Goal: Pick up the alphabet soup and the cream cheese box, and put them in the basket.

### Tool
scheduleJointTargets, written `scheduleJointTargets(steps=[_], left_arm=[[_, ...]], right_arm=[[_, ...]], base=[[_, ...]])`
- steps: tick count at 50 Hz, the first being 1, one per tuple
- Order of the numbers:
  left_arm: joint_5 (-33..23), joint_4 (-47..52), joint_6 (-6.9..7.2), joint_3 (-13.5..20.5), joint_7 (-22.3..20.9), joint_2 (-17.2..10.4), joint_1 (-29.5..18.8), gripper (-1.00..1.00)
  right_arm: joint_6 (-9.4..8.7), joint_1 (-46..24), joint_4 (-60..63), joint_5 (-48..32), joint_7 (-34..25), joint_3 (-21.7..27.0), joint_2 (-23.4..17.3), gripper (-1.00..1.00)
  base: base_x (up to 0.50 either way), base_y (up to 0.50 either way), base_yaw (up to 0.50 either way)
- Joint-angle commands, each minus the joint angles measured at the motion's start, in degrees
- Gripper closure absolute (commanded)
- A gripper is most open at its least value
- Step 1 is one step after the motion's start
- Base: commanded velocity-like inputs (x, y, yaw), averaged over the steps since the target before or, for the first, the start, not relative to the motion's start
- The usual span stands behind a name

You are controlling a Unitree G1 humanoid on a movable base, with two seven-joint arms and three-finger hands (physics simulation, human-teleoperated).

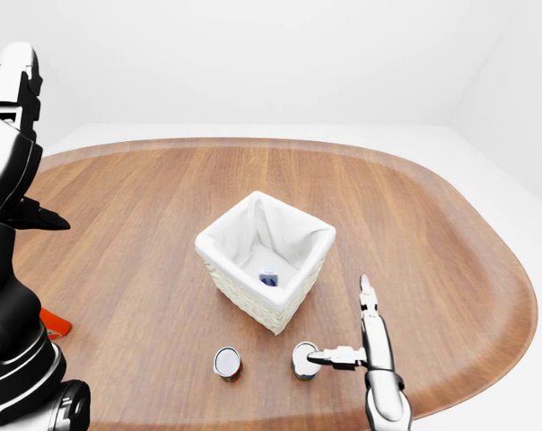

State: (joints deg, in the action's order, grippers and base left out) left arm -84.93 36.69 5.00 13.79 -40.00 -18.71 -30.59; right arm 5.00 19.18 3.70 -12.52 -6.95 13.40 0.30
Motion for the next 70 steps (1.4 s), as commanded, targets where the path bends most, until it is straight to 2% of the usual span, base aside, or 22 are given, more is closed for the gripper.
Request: scheduleJointTargets(steps=[1,33,50,60,70], left_arm=[[0.4,-0.3,0.0,0.0,0.2,0.1,0.2,-1.0],[0.1,0.2,0.0,0.1,0.0,0.0,0.1,-1.0],[-0.4,0.3,0.0,-0.1,0.0,0.0,-0.2,-1.0],[0.8,-0.3,0.0,0.0,1.1,0.3,0.6,-1.0],[0.3,-0.1,0.0,-0.1,0.2,0.1,0.2,-1.0]], right_arm=[[0.0,0.2,-1.3,-2.3,0.1,-0.7,-0.3,-1.0],[0.0,1.1,-4.0,-12.3,4.4,-5.4,-1.4,-1.0],[0.0,-1.2,-9.9,-15.4,7.8,-7.9,-3.0,-1.0],[0.0,-1.4,-10.4,-17.8,9.7,-9.4,-3.3,-1.0],[0.0,-0.4,-9.0,-19.8,9.8,-11.6,-3.4,-1.0]], base=[[0.0,0.0,0.0],[0.0,0.0,0.0],[0.0,0.0,0.0],[0.0,0.0,0.0],[0.0,0.0,0.0]])
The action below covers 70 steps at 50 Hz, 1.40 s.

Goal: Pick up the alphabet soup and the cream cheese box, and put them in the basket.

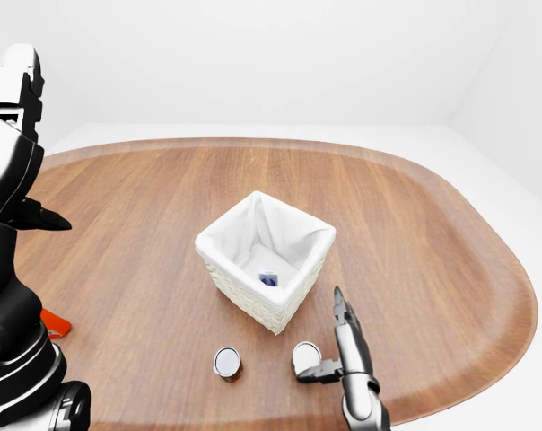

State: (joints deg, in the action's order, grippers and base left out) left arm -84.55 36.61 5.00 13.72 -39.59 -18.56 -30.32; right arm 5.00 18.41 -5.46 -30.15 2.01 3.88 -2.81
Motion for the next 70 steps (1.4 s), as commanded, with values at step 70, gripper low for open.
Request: scheduleJointTargets(steps=[70], left_arm=[[-0.6,0.4,0.0,0.0,-0.4,0.0,-0.1,-1.0]], right_arm=[[0.0,-2.4,-11.3,-7.2,4.5,-7.3,-2.3,-1.0]], base=[[0.0,0.0,0.0]])
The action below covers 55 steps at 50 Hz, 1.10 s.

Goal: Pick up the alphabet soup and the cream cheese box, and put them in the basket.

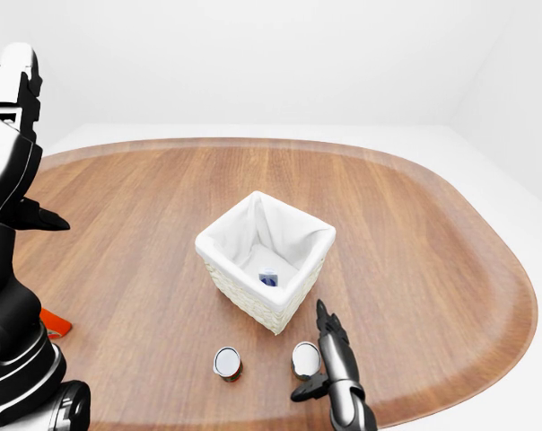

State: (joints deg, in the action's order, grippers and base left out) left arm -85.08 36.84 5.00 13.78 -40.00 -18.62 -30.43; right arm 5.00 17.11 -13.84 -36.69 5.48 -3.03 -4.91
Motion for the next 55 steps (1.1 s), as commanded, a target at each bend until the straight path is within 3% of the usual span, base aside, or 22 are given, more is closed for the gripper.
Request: scheduleJointTargets(steps=[1,39,40,41,42,43,44,47,55], left_arm=[[0.0,0.1,0.0,0.0,0.0,0.0,0.1,-1.0],[0.0,0.3,0.0,0.0,0.0,0.2,0.4,-1.0],[-0.2,0.3,0.0,0.0,0.0,0.2,0.2,-1.0],[0.0,0.1,0.0,0.0,0.1,0.3,0.4,-1.0],[0.2,-0.1,0.0,-0.1,0.4,0.3,0.5,-1.0],[0.3,-0.2,0.0,-0.1,0.6,0.3,0.5,-1.0],[0.4,-0.2,0.0,-0.1,0.7,0.3,0.5,-1.0],[0.0,0.0,0.0,-0.1,0.1,0.2,0.3,-1.0],[0.3,-0.3,0.0,-0.1,0.6,0.2,0.4,-1.0]], right_arm=[[0.0,-1.4,-3.6,-1.0,1.3,-0.4,-0.4,-1.0],[0.0,-4.2,-10.6,-3.7,3.7,-1.2,-0.9,-1.0],[0.0,-4.3,-10.8,-4.0,3.9,-1.3,-0.9,-0.87],[0.0,-4.3,-10.9,-4.1,4.0,-1.4,-0.9,-0.49],[0.0,-4.4,-11.0,-4.0,4.0,-1.3,-0.8,-0.34],[0.0,-4.4,-10.9,-3.9,4.0,-1.3,-0.8,-0.04],[0.0,-4.4,-10.9,-4.1,4.1,-1.3,-0.8,0.38],[0.0,-4.5,-10.7,-3.9,4.2,-1.2,-0.8,1.0],[0.0,-3.4,-7.8,-3.0,3.1,-0.7,-0.8,1.0]], base=[[0.0,0.0,0.0],[0.0,0.0,0.0],[0.0,0.0,0.0],[0.0,0.0,0.0],[0.0,0.0,0.0],[0.0,0.0,0.0],[0.0,0.0,0.0],[0.0,0.0,0.0],[0.0,0.0,0.0]])
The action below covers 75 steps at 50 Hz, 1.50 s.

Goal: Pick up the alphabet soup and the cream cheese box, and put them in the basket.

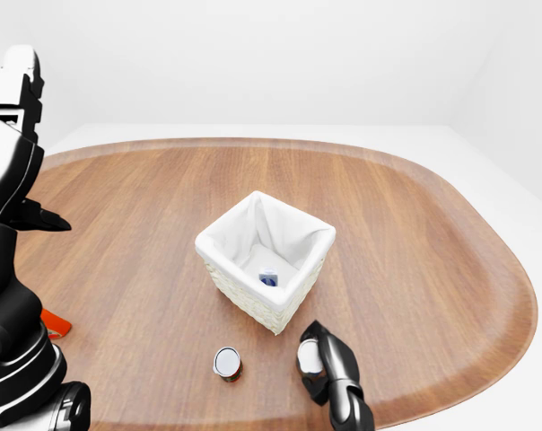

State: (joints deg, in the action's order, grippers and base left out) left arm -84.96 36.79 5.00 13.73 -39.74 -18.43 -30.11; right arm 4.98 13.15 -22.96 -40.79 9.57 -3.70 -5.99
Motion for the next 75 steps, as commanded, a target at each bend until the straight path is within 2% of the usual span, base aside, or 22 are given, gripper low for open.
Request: scheduleJointTargets(steps=[1,8,18,23,26,28,31,47,50,53,75], left_arm=[[0.0,-0.1,0.0,0.0,-0.1,-0.1,0.0,-1.0],[0.4,-0.3,0.0,0.0,0.5,0.0,0.1,-1.0],[0.4,-0.3,0.0,0.0,0.7,0.1,0.2,-1.0],[-0.1,0.0,0.0,-0.1,-0.2,-0.1,-0.1,-1.0],[-0.4,0.2,0.0,0.0,-0.3,-0.1,-0.3,-1.0],[0.8,-0.5,0.0,0.0,1.3,0.3,0.4,-1.0],[0.0,0.0,0.0,0.0,-0.2,-0.1,-0.2,-1.0],[0.0,-0.4,0.0,-0.2,0.0,0.0,-0.1,-1.0],[0.5,-0.6,0.0,-0.1,0.9,0.2,0.3,-1.0],[-0.3,-0.2,0.0,-0.2,-0.3,-0.1,-0.3,-1.0],[0.1,-0.4,0.0,-0.1,0.0,0.0,0.0,-1.0]], right_arm=[[0.02,0.7,1.8,1.2,-1.1,0.0,0.3,1.0],[0.02,2.5,5.1,1.6,-1.7,0.6,0.2,1.0],[0.02,4.1,10.2,6.0,-3.9,5.3,0.4,1.0],[0.02,3.3,11.1,10.6,-4.9,7.3,1.3,1.0],[0.02,2.9,11.6,10.7,-4.7,8.1,1.6,1.0],[0.02,2.9,12.2,11.8,-4.9,8.7,1.9,1.0],[0.02,2.4,12.6,15.7,-5.9,9.9,2.0,1.0],[0.02,0.7,16.8,18.5,-5.4,12.0,3.3,1.0],[0.02,-0.1,16.8,15.1,-2.6,12.4,3.2,1.0],[0.02,0.3,19.1,15.9,-2.9,12.6,3.1,1.0],[0.02,-1.6,31.8,17.6,-3.7,16.2,3.6,1.0]], base=[[0.0,0.0,0.0],[0.0,0.0,0.0],[0.0,0.0,0.0],[0.0,0.0,0.0],[0.0,0.0,0.0],[0.0,0.0,0.0],[0.0,0.0,0.0],[0.0,0.0,0.0],[0.0,0.0,0.0],[0.0,0.0,0.0],[0.0,0.0,0.0]])
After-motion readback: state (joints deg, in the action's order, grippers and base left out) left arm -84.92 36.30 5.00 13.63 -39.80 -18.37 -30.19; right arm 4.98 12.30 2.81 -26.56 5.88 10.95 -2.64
